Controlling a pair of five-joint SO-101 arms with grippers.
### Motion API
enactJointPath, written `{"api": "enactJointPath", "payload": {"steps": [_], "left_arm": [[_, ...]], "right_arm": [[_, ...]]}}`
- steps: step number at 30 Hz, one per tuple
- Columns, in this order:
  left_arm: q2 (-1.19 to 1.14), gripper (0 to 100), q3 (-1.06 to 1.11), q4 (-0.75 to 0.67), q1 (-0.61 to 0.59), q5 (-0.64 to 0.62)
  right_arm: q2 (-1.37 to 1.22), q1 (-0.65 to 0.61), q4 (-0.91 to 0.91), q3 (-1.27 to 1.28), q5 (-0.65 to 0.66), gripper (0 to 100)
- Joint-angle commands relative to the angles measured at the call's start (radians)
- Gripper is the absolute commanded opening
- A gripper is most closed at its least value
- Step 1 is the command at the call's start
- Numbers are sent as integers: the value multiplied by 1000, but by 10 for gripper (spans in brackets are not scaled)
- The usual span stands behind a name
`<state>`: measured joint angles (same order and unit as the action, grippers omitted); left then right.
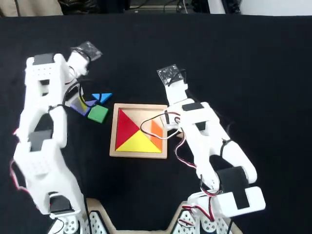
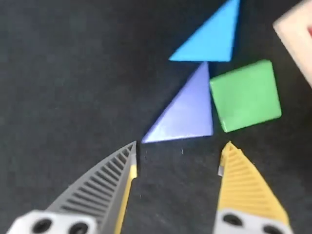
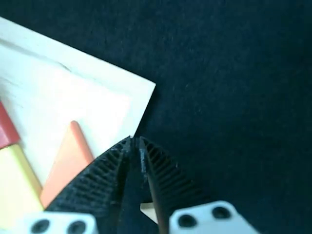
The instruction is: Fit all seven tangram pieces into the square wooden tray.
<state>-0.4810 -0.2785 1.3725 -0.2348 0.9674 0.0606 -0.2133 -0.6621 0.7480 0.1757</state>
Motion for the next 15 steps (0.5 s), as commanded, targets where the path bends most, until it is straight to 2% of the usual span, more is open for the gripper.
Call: {"api": "enactJointPath", "payload": {"steps": [1, 9, 15], "left_arm": [[-126, 271, -196, 37, 8, 153], [-238, 271, -302, 57, 13, 361], [-250, 270, -300, 51, 54, 387]], "right_arm": [[4, 20, 0, -65, 5, 11], [4, 20, -5, -74, 5, 11], [2, 20, -2, -76, 6, 11]]}}
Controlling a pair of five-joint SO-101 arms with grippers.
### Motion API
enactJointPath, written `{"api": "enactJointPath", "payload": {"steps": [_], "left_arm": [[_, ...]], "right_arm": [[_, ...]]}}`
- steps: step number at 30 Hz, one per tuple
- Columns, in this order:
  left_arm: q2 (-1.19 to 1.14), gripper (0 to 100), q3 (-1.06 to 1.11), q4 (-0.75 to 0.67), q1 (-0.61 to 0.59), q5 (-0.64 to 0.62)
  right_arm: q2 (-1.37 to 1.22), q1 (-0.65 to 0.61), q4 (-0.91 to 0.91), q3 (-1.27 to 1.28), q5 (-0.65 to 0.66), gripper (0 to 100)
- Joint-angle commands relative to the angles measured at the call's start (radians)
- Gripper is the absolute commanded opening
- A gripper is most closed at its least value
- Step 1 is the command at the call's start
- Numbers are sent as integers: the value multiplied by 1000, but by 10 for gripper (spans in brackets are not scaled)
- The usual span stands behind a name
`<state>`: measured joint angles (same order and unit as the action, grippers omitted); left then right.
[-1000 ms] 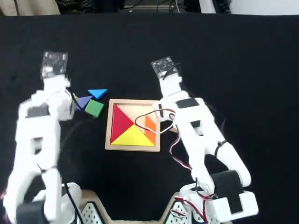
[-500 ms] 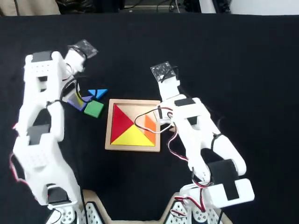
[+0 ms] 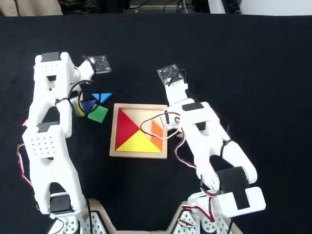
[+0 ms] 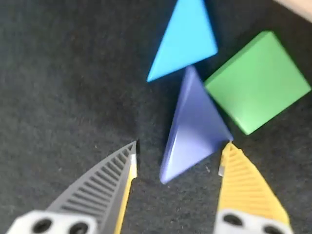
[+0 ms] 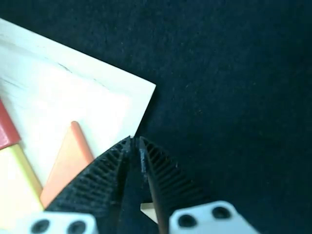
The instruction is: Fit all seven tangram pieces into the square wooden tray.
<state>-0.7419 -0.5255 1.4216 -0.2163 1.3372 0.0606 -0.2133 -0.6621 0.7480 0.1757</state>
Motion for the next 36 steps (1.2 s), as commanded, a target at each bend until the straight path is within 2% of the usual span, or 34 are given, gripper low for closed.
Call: {"api": "enactJointPath", "payload": {"steps": [1, 10, 15, 21, 30, 36], "left_arm": [[9, 270, -47, 3, 44, 18], [20, 270, -28, 20, 53, 9], [9, 275, -28, 6, 51, -114], [8, 275, 30, -63, 59, -117], [3, 273, 33, -61, 50, -123], [-91, 270, 21, -55, 48, -147]], "right_arm": [[2, 20, 0, -76, 6, 11], [2, 20, 0, -76, 6, 11], [2, 20, 0, -76, 6, 11], [2, 20, -3, -76, 6, 11], [2, 20, -3, -74, 6, 11], [2, 20, -3, -74, 8, 11]]}}
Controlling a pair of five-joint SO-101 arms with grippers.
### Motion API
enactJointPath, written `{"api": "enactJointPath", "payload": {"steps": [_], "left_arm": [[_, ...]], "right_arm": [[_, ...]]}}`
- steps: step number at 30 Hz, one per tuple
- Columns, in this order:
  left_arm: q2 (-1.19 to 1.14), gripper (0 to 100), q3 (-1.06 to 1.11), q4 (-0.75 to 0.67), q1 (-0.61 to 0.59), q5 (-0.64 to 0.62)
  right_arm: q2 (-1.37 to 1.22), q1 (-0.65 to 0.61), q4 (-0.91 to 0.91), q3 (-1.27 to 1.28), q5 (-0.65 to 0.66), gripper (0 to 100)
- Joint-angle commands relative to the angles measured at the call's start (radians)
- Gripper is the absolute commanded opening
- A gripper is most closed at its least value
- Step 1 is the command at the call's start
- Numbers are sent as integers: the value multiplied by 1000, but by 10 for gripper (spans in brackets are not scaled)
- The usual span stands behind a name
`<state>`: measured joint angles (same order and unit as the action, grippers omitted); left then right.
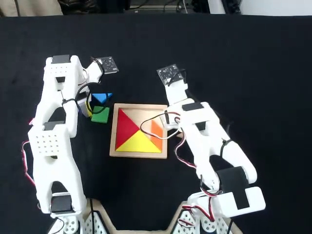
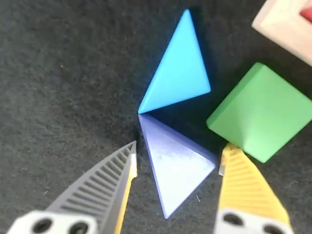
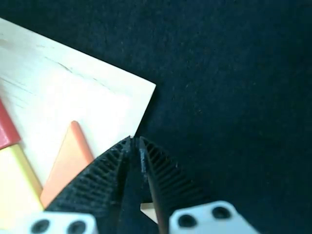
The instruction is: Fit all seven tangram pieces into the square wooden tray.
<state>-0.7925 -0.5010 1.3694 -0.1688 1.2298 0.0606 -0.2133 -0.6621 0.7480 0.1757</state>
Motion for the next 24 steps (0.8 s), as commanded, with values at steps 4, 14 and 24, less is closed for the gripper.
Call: {"api": "enactJointPath", "payload": {"steps": [4, 14, 24], "left_arm": [[-63, 270, -62, -2, 2, -158], [-60, 166, -85, 55, 10, -196], [-23, 163, -236, 235, 12, -204]], "right_arm": [[2, 20, -2, -74, 8, 11], [2, 20, 0, -74, 8, 11], [2, 20, -2, -74, 8, 11]]}}
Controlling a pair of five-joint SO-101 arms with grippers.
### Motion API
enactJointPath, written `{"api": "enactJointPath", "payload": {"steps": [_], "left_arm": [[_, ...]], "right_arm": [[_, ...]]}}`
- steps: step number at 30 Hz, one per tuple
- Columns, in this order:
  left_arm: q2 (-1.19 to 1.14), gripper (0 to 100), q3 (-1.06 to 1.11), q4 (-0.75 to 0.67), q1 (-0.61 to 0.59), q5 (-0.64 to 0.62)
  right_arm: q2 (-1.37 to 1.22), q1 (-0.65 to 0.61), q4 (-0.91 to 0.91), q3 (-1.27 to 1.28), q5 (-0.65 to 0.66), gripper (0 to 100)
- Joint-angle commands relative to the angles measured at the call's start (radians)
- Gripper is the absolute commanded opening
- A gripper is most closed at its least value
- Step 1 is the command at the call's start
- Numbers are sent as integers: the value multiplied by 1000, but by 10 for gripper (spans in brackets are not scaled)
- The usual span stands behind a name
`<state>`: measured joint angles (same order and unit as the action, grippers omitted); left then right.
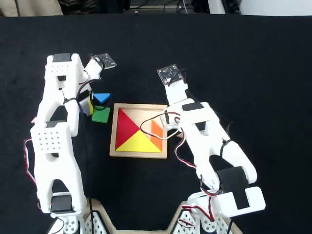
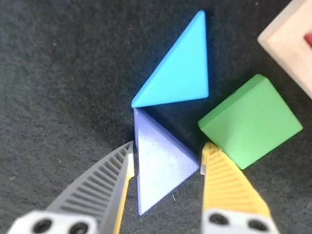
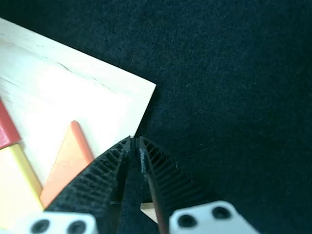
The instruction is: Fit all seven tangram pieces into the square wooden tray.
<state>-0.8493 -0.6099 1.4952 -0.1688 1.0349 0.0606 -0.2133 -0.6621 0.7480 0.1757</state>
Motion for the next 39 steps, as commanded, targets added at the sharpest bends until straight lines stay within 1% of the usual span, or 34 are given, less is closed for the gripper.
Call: {"api": "enactJointPath", "payload": {"steps": [1, 4, 5, 8, 10, 14, 18, 19, 21, 24, 27, 28, 31, 35, 39], "left_arm": [[40, 163, -162, 153, 12, -11], [41, 163, -266, 264, 18, -29], [41, 163, -289, 264, 19, -69], [41, 163, -358, 262, 25, -287], [41, 163, -404, 262, 39, -462], [41, 162, -475, 262, 94, -910], [41, 162, -487, 262, 196, -1343], [41, 162, -484, 262, 222, -1427], [41, 162, -484, 262, 280, -1553], [41, 123, -483, 262, 377, -1646], [40, 37, -483, 262, 460, -1676], [35, 30, -483, 262, 479, -1694], [29, 38, -481, 262, 530, -1846], [38, 36, -446, 262, 601, -1966], [26, 40, -426, 262, 650, -2079]], "right_arm": [[2, 20, -2, -74, 8, 11], [2, 20, -2, -74, 8, 11], [2, 20, -2, -74, 8, 11], [4, 20, -2, -74, 8, 11], [10, 34, -5, -74, 8, 11], [12, 146, -5, -111, -15, 11], [12, 267, -3, -140, -152, 11], [12, 292, -3, -148, -173, 11], [12, 336, 0, -159, -204, 11], [12, 374, 2, -168, -224, 11], [12, 382, 2, -170, -227, 11], [12, 387, 2, -173, -227, 11], [12, 414, 0, -180, -227, 11], [12, 453, 2, -182, -227, 11], [4, 456, 3, -191, -227, 11]]}}
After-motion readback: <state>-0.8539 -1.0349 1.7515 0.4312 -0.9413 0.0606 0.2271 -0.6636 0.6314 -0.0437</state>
